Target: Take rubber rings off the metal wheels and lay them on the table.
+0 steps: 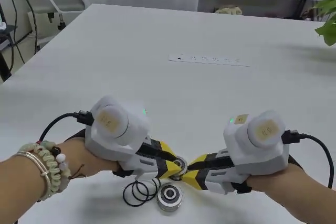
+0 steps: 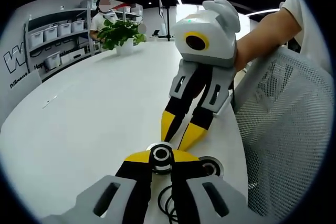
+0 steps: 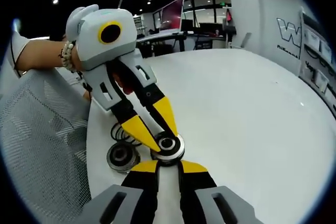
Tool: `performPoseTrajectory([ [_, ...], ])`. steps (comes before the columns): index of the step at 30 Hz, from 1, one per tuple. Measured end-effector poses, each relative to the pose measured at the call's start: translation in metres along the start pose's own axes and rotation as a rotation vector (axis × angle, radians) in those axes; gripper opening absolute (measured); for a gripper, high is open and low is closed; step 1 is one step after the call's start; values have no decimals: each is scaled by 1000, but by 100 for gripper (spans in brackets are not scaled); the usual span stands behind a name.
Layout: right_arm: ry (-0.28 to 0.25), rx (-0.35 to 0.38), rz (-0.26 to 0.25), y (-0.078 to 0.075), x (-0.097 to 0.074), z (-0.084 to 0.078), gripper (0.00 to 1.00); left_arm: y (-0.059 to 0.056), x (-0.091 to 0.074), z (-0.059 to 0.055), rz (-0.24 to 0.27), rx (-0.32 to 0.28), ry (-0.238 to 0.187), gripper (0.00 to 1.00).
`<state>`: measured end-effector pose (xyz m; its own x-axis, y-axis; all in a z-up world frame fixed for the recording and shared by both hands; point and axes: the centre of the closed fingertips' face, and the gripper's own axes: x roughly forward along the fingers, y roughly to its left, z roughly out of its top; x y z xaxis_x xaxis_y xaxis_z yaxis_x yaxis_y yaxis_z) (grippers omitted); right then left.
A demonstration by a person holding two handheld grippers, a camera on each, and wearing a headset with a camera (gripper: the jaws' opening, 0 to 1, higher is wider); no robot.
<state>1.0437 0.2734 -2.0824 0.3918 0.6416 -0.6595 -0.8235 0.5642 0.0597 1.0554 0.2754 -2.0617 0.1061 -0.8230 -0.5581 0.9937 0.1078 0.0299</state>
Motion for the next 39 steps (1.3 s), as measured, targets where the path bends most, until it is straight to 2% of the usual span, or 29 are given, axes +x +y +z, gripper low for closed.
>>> performPoseTrajectory([
  [1, 1, -26, -1, 0, 0, 0, 9, 0, 0, 0, 0, 0, 0, 7],
  [10, 16, -64, -13, 0, 0, 0, 5, 1, 0, 0, 0, -3, -10, 7],
  [12, 25, -84, -33, -4, -1, -1, 0, 1, 0, 0, 0, -4, -11, 7],
  [16, 15, -51, -26, -4, -1, -1, 0, 1, -1, 0, 1, -3, -11, 7],
  [19, -10, 141, -17, -6, -1, -1, 0, 1, -1, 0, -1, 1, -11, 7],
  [21, -14, 243, -21, -9, -1, -2, 0, 1, -1, 0, -1, 5, -12, 7],
  [22, -17, 362, -17, -9, -1, -3, 0, 1, -1, 0, -1, 6, -13, 7],
  [24, -34, 490, -12, -11, -2, -3, 0, 1, -1, 0, 0, 7, -13, 7],
  [26, -61, 562, 2, -12, -4, -2, 0, 2, -1, 0, 0, 11, -12, 7],
  [34, -93, 623, 14, -13, -8, 2, 0, 3, -2, 0, 8, 9, -11, 7],
  [35, -127, 624, 1, -16, -10, 7, 0, 2, -2, -1, 7, 8, -10, 7],
  [36, -164, 645, 30, -15, -12, 16, 0, 3, -2, -1, 8, 8, -10, 7],
  [37, -128, 682, 58, -9, -13, 13, 0, 3, -2, -1, 10, 6, -11, 7],
  [38, -130, 622, 22, -14, -12, 10, 0, 3, -2, -1, 9, 6, -11, 7],
  [39, -134, 617, 31, -11, -11, 12, 0, 2, -2, 0, 9, 7, -12, 7],
])
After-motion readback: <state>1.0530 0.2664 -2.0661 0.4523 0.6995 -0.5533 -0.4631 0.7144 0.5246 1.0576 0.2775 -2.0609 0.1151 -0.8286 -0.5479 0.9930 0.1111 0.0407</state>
